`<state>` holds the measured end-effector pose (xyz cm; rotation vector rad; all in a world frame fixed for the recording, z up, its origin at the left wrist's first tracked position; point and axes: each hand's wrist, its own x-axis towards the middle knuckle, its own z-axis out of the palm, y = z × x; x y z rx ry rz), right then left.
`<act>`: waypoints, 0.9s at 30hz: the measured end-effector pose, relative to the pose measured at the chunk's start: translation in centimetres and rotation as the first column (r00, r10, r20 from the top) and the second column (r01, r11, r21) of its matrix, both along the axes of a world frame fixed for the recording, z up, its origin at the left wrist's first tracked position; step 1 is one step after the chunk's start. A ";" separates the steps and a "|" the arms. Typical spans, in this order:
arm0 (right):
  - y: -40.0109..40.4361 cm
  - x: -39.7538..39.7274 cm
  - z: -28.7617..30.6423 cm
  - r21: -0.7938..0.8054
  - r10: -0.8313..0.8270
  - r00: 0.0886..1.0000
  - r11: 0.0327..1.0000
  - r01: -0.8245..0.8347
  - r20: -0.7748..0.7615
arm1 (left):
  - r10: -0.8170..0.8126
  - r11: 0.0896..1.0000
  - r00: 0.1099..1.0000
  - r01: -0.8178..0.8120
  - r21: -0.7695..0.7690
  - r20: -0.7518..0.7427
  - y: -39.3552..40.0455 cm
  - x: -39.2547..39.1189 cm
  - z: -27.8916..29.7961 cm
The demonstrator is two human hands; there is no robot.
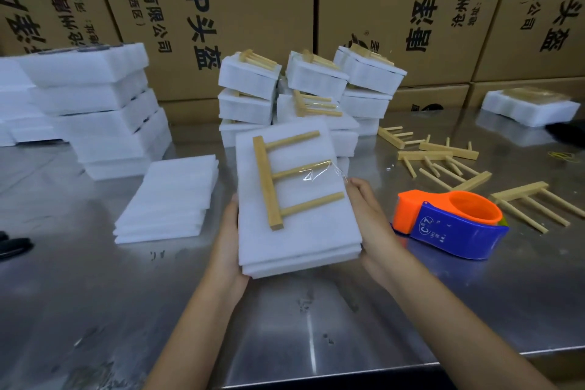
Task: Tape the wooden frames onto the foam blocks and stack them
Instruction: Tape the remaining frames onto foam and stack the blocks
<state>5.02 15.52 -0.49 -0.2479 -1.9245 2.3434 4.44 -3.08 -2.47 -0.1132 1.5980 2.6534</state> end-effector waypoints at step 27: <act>5.5 -18.3 11.0 0.240 -0.100 0.988 0.968 0.070 0.115 | -0.136 0.940 0.985 0.094 -0.327 -0.108 6.5 -18.6 14.7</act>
